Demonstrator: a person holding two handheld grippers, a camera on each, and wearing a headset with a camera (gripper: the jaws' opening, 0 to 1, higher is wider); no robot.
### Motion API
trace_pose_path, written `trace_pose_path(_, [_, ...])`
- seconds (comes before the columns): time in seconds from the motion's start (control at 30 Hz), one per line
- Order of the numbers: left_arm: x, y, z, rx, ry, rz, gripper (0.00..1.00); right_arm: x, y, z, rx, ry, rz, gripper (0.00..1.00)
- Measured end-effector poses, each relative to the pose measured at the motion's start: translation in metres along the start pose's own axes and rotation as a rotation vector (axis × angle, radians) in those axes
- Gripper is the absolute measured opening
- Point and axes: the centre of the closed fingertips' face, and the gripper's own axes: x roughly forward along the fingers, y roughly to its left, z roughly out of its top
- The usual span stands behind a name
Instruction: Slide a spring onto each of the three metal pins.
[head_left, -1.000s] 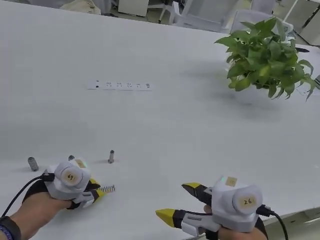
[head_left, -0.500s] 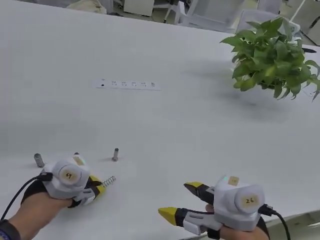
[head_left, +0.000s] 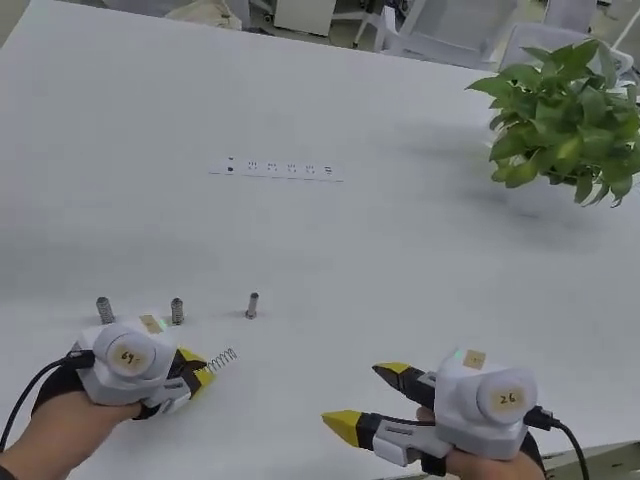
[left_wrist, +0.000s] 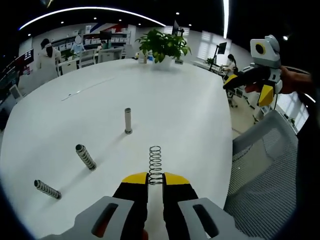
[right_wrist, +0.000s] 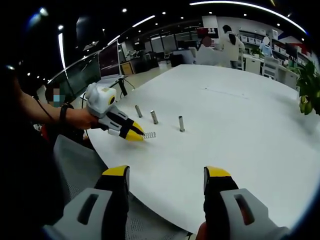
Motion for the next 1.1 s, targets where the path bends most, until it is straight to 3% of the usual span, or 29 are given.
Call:
trace_pose_path(0.33, [-0.019, 0.001, 0.001, -0.005, -0.024, 0.023, 0.03, 0.008, 0.006, 0.002, -0.010, 0.005, 0.027, 0.58])
trace_pose_path(0.5, [-0.035, -0.002, 0.013, -0.002, -0.068, 0.039, 0.03, 0.010, 0.009, 0.003, -0.013, 0.006, 0.040, 0.58])
trace_pose_path(1.1, [-0.080, -0.009, 0.037, 0.055, -0.142, 0.076, 0.03, 0.021, 0.022, 0.010, -0.044, 0.013, 0.107, 0.56])
